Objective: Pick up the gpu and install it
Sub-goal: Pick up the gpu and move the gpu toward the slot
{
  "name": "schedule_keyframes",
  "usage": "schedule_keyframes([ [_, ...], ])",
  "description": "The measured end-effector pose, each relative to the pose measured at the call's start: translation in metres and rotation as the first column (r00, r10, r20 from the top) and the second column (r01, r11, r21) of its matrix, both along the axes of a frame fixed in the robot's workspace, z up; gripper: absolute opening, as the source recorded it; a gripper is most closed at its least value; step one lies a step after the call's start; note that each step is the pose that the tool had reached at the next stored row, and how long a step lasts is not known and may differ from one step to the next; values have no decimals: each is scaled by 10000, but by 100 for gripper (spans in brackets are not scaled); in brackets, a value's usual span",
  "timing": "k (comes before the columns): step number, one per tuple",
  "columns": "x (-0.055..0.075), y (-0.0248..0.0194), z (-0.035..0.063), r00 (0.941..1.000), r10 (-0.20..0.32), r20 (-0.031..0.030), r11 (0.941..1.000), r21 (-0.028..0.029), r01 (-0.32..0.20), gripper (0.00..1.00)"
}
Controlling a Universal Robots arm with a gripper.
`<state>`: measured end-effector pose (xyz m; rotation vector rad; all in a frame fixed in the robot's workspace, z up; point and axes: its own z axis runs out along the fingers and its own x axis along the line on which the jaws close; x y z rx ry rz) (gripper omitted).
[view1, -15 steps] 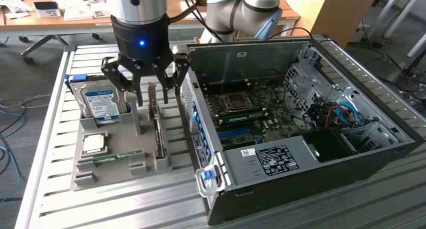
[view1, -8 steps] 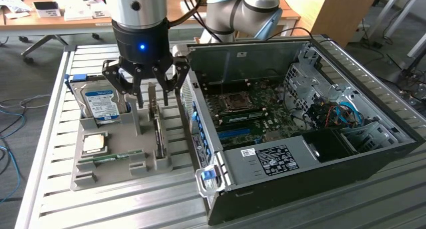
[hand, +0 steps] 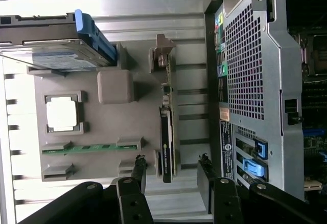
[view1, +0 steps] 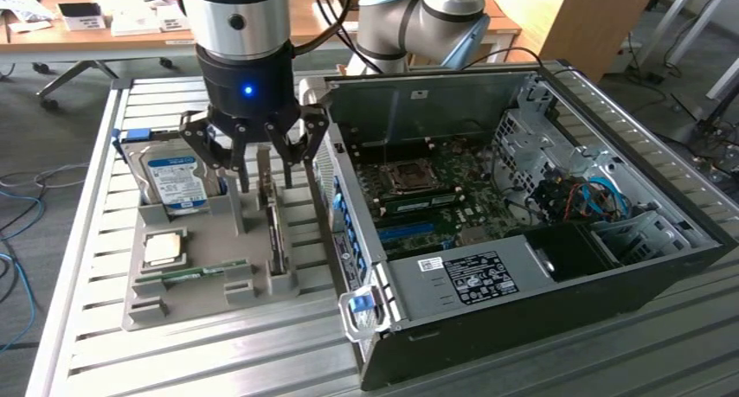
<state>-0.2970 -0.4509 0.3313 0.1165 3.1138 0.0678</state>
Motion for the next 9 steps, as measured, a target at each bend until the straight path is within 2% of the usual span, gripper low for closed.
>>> schedule_keyframes([
  [9,0,0,-11,10000,0,4,10000,3,0,53],
])
